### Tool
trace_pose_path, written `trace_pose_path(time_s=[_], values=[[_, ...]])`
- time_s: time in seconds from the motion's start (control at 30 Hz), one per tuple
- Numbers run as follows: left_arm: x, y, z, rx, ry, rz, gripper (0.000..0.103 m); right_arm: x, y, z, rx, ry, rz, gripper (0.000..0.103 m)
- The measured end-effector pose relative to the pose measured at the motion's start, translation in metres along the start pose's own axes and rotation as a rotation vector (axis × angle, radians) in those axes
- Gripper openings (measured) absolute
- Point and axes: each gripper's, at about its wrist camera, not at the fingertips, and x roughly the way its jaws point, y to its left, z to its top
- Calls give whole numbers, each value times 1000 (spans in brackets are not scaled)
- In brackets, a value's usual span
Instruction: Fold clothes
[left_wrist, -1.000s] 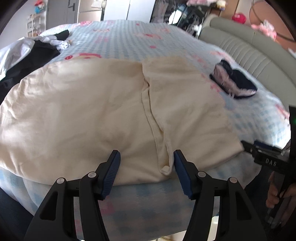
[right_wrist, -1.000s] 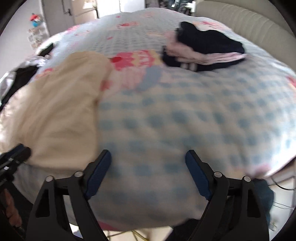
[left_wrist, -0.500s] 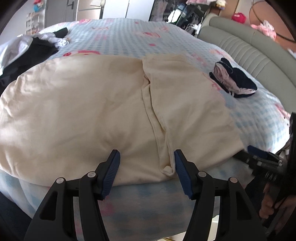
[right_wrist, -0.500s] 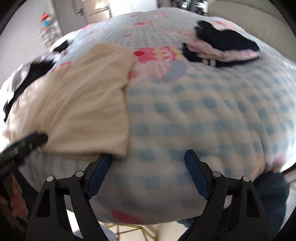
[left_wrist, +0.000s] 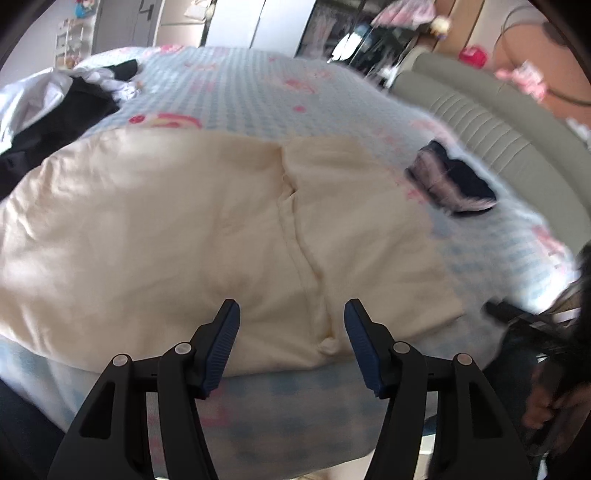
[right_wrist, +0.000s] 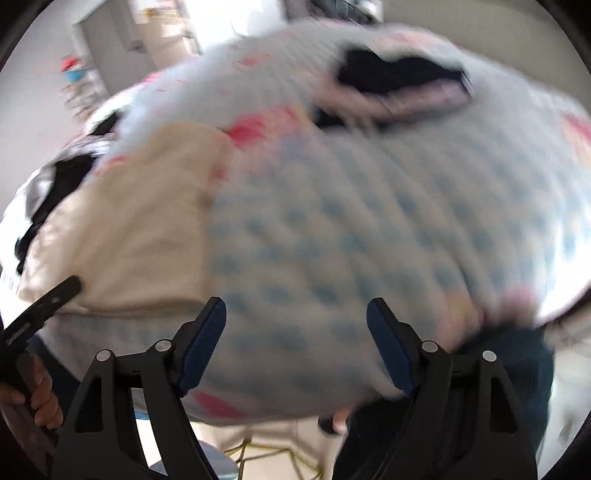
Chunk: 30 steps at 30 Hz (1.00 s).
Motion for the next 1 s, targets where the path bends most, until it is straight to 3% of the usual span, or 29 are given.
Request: trace_pose_path(time_s=[0.1, 0.23, 0.43, 0.57, 0.67, 0.77, 0.87, 1.0], values=[[-1, 3, -1, -8, 33, 4, 60, 9, 32, 15, -87, -1, 20, 85], [-52, 35, 5, -110, -75, 3, 60, 20, 70, 27, -164, 8, 61, 84], [-74, 136, -15, -470, -78, 127, 60, 41, 109, 36, -218, 21, 73, 84], [-86, 178, -26, -618, -127, 117, 60, 55, 111, 33, -187, 42, 51, 87], [-87, 185, -23, -627, -119, 213, 60, 60, 115, 31, -196, 48, 42, 93], [-82, 187, -24, -621, -110, 200, 62, 65, 115, 31, -189, 55, 43, 94], [-74, 185, -23, -618, -75, 235, 62, 70, 114, 32, -177, 63, 48, 96], [-71, 180, -13, -573, -115, 206, 62, 74, 112, 32, -165, 70, 52, 96]])
